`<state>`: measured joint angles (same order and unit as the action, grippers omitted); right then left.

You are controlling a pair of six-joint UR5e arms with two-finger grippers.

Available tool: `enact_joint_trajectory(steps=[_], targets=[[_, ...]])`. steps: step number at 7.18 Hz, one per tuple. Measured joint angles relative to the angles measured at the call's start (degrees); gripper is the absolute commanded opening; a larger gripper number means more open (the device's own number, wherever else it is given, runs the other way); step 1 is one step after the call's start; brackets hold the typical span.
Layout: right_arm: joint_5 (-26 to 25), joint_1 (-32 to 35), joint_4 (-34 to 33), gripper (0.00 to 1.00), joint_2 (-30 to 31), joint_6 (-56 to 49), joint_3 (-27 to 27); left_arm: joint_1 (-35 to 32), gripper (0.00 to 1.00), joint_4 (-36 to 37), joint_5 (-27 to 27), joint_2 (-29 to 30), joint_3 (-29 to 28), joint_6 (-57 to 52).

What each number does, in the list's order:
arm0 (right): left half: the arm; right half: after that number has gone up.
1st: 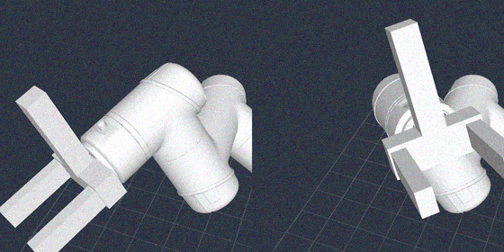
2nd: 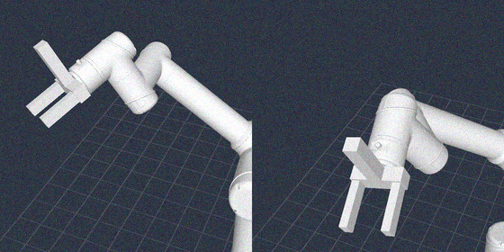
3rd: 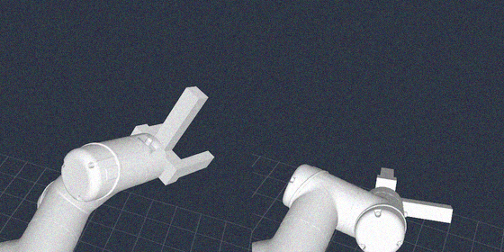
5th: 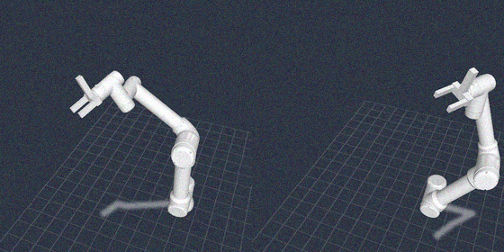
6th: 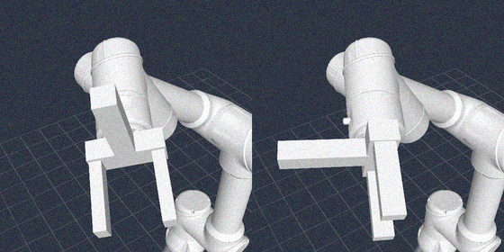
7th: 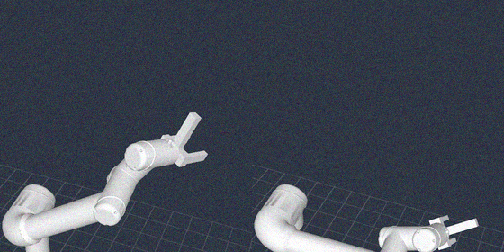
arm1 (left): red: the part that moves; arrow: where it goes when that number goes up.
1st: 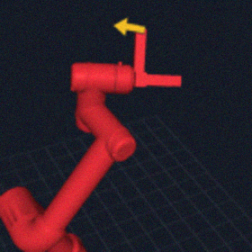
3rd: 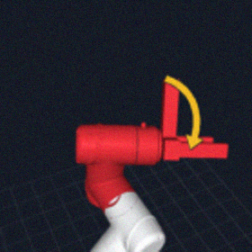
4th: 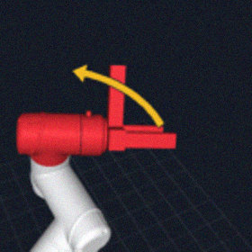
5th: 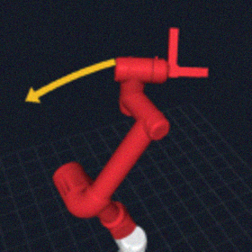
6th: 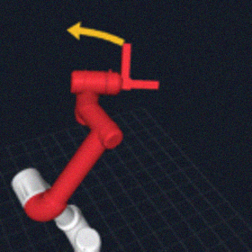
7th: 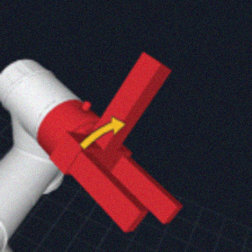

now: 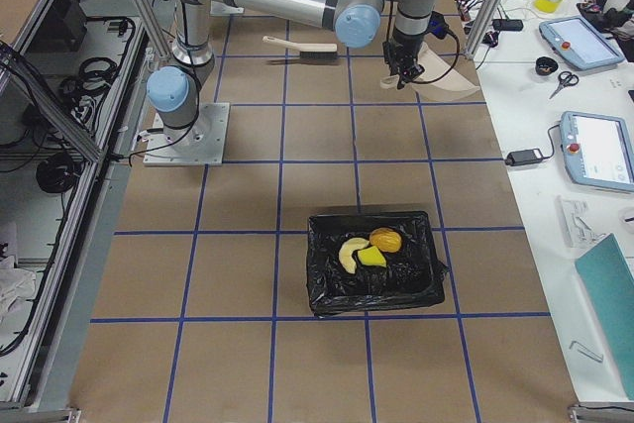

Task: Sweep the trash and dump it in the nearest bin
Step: 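Bring the empty dustpan back to the table center with the right gripper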

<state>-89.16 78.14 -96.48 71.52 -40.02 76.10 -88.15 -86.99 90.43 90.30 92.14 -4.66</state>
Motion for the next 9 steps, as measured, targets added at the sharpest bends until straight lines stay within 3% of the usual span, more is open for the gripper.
enact_joint_trajectory(steps=[6,9], targets=[[1.19,17.28,-14.80,0.00,-10.06,38.39,-0.51,0.04,1.00,-0.59,0.07,-0.46,1.09,0.00],[0.30,26.04,-16.47,0.00,-13.53,49.23,0.43,0.03,1.00,-0.59,0.07,-0.72,1.77,0.00]])
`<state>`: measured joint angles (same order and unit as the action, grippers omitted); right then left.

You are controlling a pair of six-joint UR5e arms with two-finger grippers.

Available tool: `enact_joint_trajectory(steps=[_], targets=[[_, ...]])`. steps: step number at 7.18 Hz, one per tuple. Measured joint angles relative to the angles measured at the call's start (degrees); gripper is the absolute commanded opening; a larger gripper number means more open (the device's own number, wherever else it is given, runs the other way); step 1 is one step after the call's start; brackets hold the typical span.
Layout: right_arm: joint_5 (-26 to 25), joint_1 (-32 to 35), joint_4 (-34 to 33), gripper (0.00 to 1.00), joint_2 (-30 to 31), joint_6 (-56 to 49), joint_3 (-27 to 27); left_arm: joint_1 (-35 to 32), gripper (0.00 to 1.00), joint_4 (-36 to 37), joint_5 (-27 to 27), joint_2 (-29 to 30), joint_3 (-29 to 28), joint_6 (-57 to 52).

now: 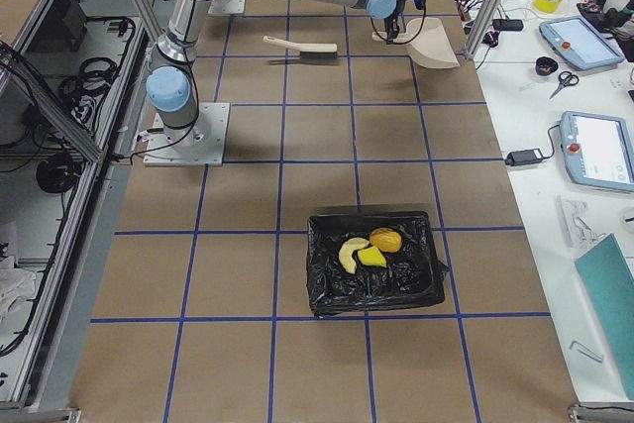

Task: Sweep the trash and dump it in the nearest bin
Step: 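Bring the empty dustpan back to the table center with the right gripper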

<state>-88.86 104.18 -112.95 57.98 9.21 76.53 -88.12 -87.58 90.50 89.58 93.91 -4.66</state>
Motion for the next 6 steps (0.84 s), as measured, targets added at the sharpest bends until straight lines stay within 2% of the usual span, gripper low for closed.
enact_joint_trajectory(steps=[3,6], targets=[[0.08,2.57,-2.00,0.00,-0.20,0.55,5.59,-0.03,1.00,-0.01,-0.01,-0.02,0.04,0.00],[0.08,4.31,-4.59,0.00,-0.41,5.50,6.60,-0.03,1.00,-0.05,0.02,-0.01,0.04,0.00]])
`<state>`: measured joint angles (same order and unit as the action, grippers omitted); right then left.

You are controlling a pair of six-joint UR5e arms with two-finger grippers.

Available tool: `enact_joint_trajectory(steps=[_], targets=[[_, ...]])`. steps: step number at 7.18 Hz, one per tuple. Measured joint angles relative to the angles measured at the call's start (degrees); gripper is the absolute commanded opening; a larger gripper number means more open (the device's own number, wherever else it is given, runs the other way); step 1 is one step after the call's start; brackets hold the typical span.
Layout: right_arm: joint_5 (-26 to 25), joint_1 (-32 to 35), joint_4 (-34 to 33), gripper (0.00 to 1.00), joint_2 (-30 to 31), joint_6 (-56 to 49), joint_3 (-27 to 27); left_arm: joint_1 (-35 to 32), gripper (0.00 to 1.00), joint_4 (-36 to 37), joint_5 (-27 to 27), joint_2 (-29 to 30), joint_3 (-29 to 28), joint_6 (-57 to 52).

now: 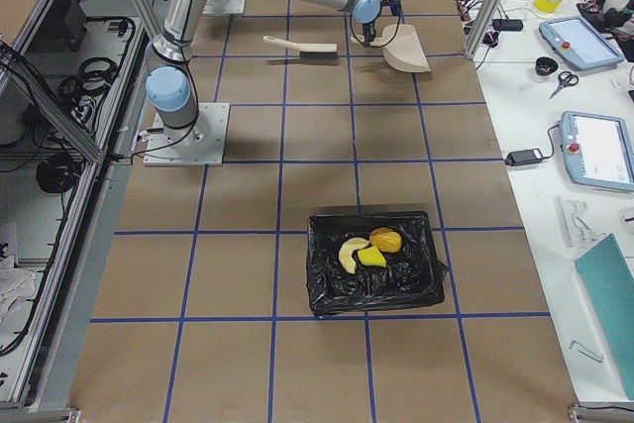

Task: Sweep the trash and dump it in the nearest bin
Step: 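Bring the empty dustpan back to the table center with the right gripper, then lower the dustpan onto the table and open the right gripper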

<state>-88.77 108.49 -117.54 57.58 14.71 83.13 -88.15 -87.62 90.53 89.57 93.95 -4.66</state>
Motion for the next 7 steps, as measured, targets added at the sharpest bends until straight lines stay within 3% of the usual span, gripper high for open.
enact_joint_trajectory(steps=[7], targets=[[-1.01,1.32,-1.05,0.00,2.38,2.66,3.84,0.00,1.00,0.10,-0.12,0.16,0.00,-0.06]])
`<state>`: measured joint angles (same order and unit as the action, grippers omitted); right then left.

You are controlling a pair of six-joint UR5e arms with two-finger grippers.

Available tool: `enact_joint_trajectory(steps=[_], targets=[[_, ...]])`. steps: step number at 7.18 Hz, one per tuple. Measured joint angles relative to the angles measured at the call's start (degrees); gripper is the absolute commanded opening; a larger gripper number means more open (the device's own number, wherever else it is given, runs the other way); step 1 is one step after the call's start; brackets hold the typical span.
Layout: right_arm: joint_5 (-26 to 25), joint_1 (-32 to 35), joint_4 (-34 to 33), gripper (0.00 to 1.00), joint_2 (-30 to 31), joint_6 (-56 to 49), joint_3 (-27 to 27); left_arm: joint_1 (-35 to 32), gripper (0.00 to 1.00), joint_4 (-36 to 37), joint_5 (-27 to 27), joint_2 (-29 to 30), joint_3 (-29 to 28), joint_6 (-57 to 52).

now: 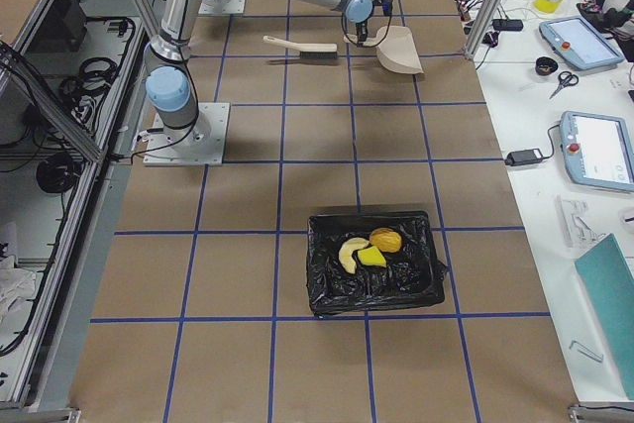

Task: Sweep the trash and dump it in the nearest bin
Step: 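Lower the dustpan onto the table and open the right gripper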

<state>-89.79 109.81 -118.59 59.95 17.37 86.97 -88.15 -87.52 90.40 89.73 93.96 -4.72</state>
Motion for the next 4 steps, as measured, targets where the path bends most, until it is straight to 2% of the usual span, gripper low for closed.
enact_joint_trajectory(steps=[4], targets=[[0.00,0.11,-0.20,0.00,2.13,-0.01,3.56,0.00,1.00,0.02,-0.07,0.06,0.00,-0.03]])
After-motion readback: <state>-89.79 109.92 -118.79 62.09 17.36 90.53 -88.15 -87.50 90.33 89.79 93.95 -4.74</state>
